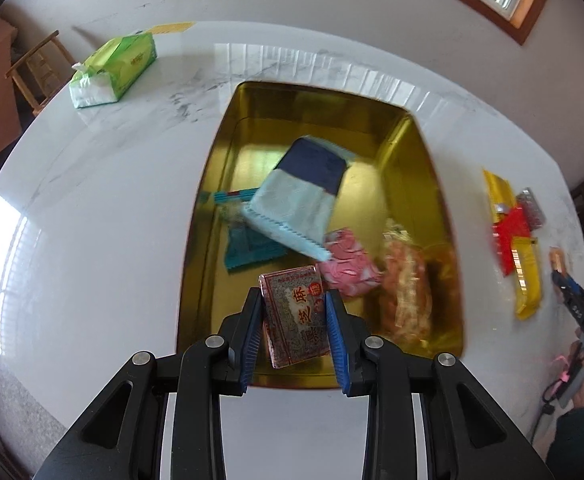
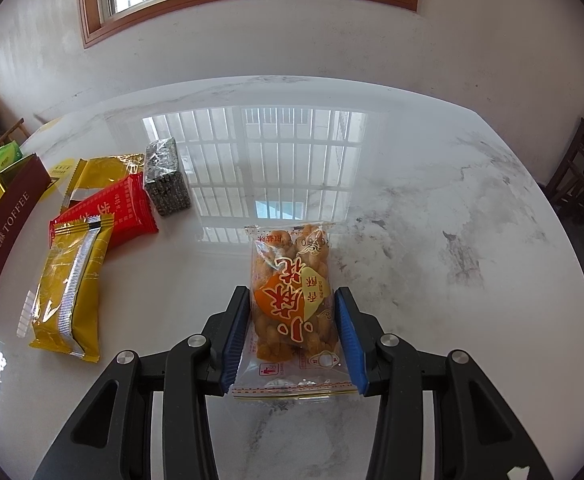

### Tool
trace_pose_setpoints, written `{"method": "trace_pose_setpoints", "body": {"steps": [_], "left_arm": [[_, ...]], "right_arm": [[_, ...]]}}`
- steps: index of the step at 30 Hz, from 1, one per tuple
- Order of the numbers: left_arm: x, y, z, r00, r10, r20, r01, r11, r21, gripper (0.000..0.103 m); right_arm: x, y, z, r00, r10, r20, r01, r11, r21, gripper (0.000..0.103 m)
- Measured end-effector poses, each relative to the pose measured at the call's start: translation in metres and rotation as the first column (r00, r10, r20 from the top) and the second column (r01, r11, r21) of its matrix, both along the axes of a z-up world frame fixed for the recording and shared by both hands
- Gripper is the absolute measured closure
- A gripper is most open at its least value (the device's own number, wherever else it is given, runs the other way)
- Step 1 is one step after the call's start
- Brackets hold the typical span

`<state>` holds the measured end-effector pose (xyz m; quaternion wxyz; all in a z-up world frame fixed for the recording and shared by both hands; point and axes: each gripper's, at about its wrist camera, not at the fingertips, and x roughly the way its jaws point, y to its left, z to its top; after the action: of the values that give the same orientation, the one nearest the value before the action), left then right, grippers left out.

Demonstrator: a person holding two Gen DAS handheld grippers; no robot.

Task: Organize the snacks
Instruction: 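Carry the dark red box into the gold tin and open the left tool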

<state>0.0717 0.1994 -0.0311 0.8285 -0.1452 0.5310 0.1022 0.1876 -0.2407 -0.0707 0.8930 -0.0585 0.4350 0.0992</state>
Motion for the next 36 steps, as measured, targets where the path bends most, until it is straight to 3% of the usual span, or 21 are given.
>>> {"method": "trace_pose_setpoints", "body": {"steps": [12,31,36], "left_arm": [[0.012,0.017,-0.023,0.999,0.015,-0.042,-0.015,1.0,0.0,0.071],[0.006,0.006,-0.008,1.0,-0.011,-0.004,0.011,0.993,0.115,0.069],[-0.007,-0.004,0.003,0.999,-0.003,0.032,-0.003,0.983,0.185,0.068]], "right_arm": [[0.001,0.001,-0.001,1.0,-0.013,0.0,0.013,1.0,-0.005,0.062],[0.002,0.001,-0.001,1.0,-0.018,0.0,0.018,1.0,-0.004,0.061],[-0.002,0.003,-0.001,0.999,-0.033,0.001,0.033,0.999,-0.004,0.062]]}}
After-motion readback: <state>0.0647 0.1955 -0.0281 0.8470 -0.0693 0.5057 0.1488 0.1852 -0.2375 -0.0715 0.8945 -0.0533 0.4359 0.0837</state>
